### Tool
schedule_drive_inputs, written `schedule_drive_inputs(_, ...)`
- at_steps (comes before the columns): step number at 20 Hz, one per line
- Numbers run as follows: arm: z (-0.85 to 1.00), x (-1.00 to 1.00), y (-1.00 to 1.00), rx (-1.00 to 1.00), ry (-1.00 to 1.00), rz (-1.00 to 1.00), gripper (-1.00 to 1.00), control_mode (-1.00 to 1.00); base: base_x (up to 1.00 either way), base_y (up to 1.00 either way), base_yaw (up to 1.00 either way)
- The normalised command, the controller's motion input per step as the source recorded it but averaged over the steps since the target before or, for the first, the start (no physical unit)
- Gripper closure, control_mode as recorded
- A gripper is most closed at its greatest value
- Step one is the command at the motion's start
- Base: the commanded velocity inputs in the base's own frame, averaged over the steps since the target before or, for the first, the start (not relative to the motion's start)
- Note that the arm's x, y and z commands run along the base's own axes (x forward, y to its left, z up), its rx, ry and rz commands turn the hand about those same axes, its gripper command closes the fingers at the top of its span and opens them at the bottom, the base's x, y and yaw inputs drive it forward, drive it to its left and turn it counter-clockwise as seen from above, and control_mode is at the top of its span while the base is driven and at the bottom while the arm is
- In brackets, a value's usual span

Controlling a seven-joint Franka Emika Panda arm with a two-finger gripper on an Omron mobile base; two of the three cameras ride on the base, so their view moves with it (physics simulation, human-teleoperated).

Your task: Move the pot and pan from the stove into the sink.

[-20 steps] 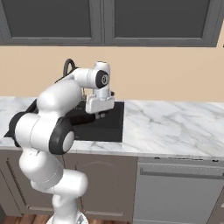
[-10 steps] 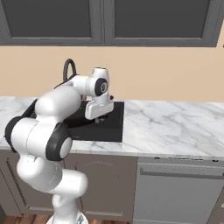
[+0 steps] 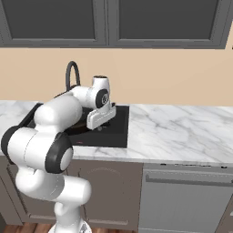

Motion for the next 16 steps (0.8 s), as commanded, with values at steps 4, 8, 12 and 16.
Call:
schedule_drive_inputs(4, -0.25, 0.21, 0.19, -0.02, -0.03, 0.0, 1.0, -1.0, 0.0, 0.0, 0.0)
schedule_drive_inputs(8, -0.2, 0.31, 0.18, -0.02, -0.04, 0.0, 1.0, -1.0, 0.0, 0.0, 0.0)
schedule_drive_inputs(12, -0.17, 0.38, 0.12, -0.01, -0.04, -0.02, 1.0, -1.0, 0.0, 0.0, 0.0)
schedule_drive_inputs(16, -0.18, 0.41, 0.09, 0.0, -0.02, -0.02, 1.0, -1.0, 0.0, 0.0, 0.0)
